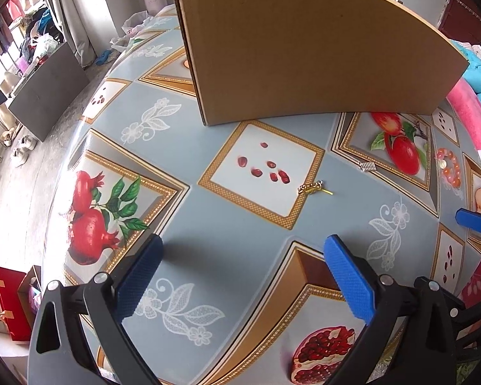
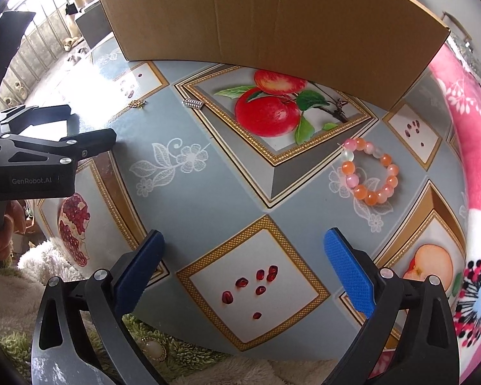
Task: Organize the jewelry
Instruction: 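Withdraw the right gripper from the box back over the table, then lower the right gripper onto the small spring-link piece and close it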
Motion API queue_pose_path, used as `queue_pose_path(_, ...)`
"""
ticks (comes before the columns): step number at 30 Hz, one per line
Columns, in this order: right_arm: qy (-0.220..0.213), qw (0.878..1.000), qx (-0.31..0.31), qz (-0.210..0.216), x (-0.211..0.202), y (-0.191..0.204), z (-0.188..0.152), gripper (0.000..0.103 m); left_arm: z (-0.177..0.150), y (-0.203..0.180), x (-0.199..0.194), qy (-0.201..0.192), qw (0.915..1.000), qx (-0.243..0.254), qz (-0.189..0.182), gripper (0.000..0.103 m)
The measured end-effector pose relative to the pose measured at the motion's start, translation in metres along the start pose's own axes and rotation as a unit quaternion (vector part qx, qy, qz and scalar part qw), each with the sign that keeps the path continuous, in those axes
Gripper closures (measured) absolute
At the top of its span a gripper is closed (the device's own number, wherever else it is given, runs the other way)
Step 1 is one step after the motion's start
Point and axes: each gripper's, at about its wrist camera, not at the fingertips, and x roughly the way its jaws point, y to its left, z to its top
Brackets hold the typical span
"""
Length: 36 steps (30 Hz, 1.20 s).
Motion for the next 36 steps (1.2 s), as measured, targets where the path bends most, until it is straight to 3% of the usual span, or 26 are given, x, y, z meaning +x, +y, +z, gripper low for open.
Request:
queue_pose_path(20,0.0,1.0,0.018,0.008,-0.001,-0.008,0.008,0.008,-0.003,0.0,-0.002,-0.009,1.0,-0.001,0.003,0.004)
queue_pose_path(27,-0.079,0.996,0.026,0.041,-0.027,-0.013,0.022,0.008,-0.01,0.0,-0.005,-0.034,0.9993,0.016,-0.005,0.004)
queue_pose_path(33,-0.1,0.992,0.04,0.064,-0.028,-0.023,0.033,0.02,-0.012,0.004,-0.008,-0.051,0.9982,0.025,-0.019,0.005)
queue_pose_path(36,-0.105,0.991,0.05,0.073,-0.026,-0.03,0.042,0.025,-0.011,0.007,-0.019,-0.081,0.9952,0.022,-0.049,0.007)
